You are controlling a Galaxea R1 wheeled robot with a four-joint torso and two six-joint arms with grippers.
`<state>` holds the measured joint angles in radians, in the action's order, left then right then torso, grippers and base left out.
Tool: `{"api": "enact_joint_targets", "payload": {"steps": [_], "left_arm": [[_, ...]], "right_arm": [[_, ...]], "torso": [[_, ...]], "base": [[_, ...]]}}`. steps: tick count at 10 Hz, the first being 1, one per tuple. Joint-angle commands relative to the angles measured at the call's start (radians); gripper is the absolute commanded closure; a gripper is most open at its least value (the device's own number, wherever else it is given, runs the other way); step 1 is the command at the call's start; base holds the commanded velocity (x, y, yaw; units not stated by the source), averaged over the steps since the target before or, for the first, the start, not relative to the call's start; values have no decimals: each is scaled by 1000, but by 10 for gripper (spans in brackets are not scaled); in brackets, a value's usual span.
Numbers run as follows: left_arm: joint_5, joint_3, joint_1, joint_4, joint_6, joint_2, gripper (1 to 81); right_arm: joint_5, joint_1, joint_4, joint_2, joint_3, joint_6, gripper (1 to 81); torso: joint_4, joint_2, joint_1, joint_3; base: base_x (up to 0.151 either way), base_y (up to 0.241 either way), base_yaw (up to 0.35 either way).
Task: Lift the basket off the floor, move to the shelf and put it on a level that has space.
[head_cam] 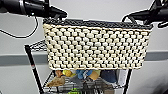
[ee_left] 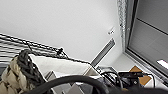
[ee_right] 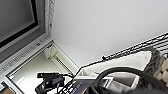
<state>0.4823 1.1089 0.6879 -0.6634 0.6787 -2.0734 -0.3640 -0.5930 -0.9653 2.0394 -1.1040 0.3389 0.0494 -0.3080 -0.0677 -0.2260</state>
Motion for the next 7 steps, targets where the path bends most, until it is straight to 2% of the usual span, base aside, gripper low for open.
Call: {"api": "enact_joint_targets", "payload": {"steps": [1, 7], "left_arm": [[-65, 85, 166, 10, -34, -61, 811], [-45, 167, 227, -5, -34, -123, 811]], "right_arm": [[70, -175, -7, 61, -103, -3, 811], [50, -231, -13, 113, -184, 5, 811]], "torso": [[0, 0, 0, 0], [0, 0, 0, 0]], "base": [[0, 0, 0], [0, 0, 0]]}}
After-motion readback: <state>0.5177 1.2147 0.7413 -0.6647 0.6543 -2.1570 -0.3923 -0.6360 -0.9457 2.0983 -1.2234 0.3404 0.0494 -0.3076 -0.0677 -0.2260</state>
